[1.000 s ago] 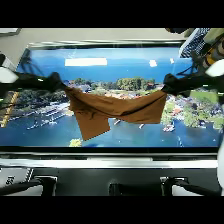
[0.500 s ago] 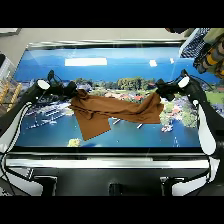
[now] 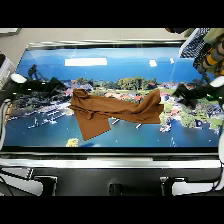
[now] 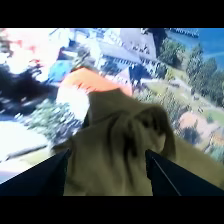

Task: Fold the clothes and pants, and hang the long-sleeved shirts on hangers.

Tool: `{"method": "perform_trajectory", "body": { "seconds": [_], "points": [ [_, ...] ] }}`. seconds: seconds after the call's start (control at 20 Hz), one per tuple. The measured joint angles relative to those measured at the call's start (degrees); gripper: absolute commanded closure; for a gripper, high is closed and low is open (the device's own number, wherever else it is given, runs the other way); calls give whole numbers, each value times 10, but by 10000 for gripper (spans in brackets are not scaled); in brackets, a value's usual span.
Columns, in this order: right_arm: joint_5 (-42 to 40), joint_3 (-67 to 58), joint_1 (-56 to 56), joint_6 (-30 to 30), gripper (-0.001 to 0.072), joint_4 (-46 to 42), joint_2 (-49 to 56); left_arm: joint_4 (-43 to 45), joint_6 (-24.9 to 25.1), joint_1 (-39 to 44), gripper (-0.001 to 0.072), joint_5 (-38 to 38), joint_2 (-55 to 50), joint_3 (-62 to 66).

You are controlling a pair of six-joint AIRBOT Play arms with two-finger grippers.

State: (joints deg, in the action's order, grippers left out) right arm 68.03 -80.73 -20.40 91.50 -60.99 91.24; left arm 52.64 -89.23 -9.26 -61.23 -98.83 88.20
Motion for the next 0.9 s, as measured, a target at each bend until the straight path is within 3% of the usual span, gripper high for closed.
{"method": "perform_trajectory", "body": {
  "seconds": [0.25, 0.6, 0.65, 0.7, 0.75, 0.8, 0.9],
  "points": [
    [33, 163, -41, -101, 212, 66, -47, 2, 48, -45, 158, -119, 40, -19],
    [-50, 276, 7, -166, 233, 135, -50, 3, 71, -57, 158, -150, 104, -126],
    [-59, 280, 17, -170, 301, 142, -47, 4, 74, -57, 158, -149, 113, -143],
    [-68, 283, 26, -172, 416, 147, -43, 4, 77, -57, 158, -146, 122, -160],
    [-78, 285, 34, -174, 595, 145, -41, 4, 78, -57, 159, -142, 131, -180],
    [-88, 287, 39, -174, 669, 143, -39, 3, 81, -57, 159, -137, 139, -200],
    [-101, 288, 46, -176, 680, 144, -42, -3, 96, -53, 159, -134, 154, -243]
  ]
}}
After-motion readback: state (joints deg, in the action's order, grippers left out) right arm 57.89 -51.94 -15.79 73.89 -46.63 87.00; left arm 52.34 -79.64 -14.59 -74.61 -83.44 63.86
